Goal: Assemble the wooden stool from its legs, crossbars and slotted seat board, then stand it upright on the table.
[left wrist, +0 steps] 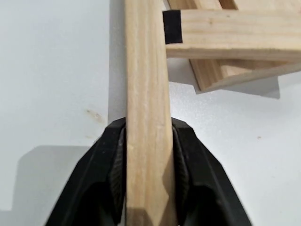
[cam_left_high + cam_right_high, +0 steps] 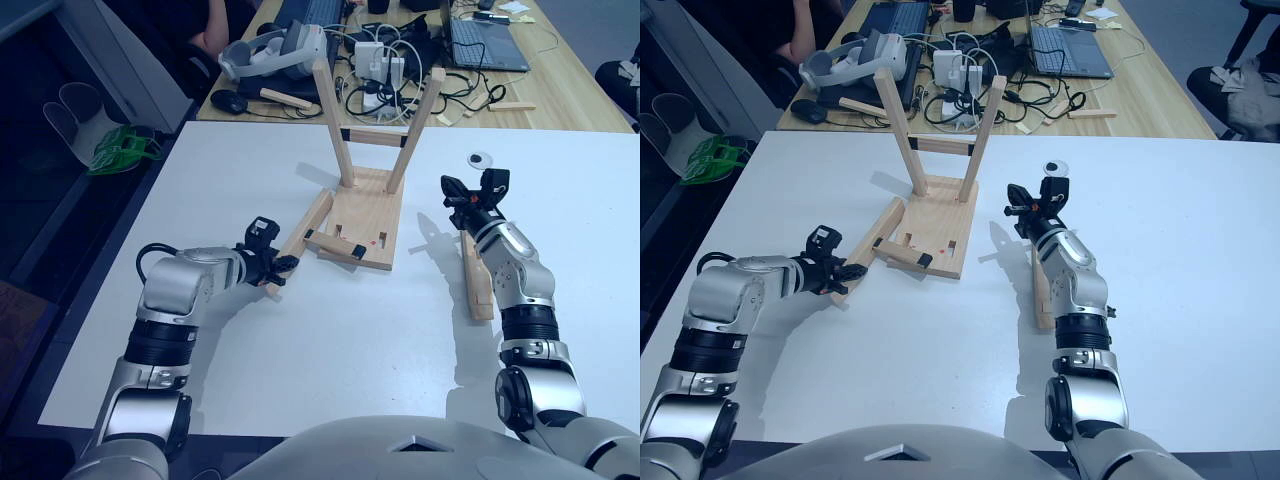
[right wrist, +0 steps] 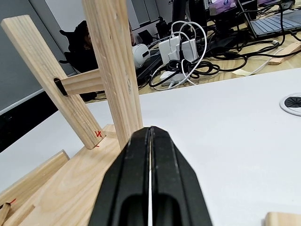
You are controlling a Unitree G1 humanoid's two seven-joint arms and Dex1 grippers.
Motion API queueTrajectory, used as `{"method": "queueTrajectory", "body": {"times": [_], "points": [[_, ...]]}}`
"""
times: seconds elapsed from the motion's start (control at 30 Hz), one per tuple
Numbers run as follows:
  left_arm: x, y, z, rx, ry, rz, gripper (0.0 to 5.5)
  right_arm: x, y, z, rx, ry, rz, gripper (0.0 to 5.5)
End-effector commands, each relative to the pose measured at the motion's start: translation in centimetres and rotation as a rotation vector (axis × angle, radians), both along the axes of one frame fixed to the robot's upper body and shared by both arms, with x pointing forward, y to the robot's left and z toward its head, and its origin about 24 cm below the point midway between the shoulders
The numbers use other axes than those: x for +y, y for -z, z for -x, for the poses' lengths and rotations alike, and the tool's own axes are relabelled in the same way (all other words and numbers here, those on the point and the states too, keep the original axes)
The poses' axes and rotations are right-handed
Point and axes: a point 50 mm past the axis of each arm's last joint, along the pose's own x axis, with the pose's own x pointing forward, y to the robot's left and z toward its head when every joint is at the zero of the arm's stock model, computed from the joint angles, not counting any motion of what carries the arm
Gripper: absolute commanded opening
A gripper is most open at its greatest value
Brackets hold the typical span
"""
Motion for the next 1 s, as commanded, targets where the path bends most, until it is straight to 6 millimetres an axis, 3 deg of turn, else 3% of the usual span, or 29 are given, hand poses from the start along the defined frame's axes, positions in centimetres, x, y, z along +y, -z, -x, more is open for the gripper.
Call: {"method": "queueTrajectory", "body": {"times": [0.03, 0.2, 0.33, 0.57, 0.73, 0.83, 1.0], "points": [[-1.0, -1.7, 0.0, -0.088, -0.011, 0.102, 1.03, -0.8, -0.5, 0.0, -0.013, 0.003, 0.002, 0.0], [-0.4, -3.2, -0.5, -0.229, -0.138, 0.181, 1.03, -1.5, -1.5, 0.2, -0.053, 0.0, 0.03, 0.0], [-0.5, -5.0, -0.8, -0.388, -0.18, 0.323, 1.03, -0.3, -3.2, 0.8, -0.066, -0.111, -0.008, 0.31], [-2.6, -7.9, 0.2, -0.586, -0.11, 0.675, 1.03, 2.2, -6.7, 3.3, -0.023, -0.445, -0.18, 1.63], [-6.0, -9.7, 0.1, -0.623, -0.006, 0.88, 1.03, 4.9, -10.2, 4.3, -0.049, -0.71, -0.362, 2.42], [-7.7, -10.0, 0.5, -0.582, 0.103, 0.957, 1.03, 6.5, -11.2, 4.2, -0.055, -0.808, -0.404, 2.46], [-7.4, -10.4, 0.2, -0.604, 0.098, 0.942, 1.03, 7.3, -11.8, 3.8, -0.073, -0.834, -0.414, 2.46]]}}
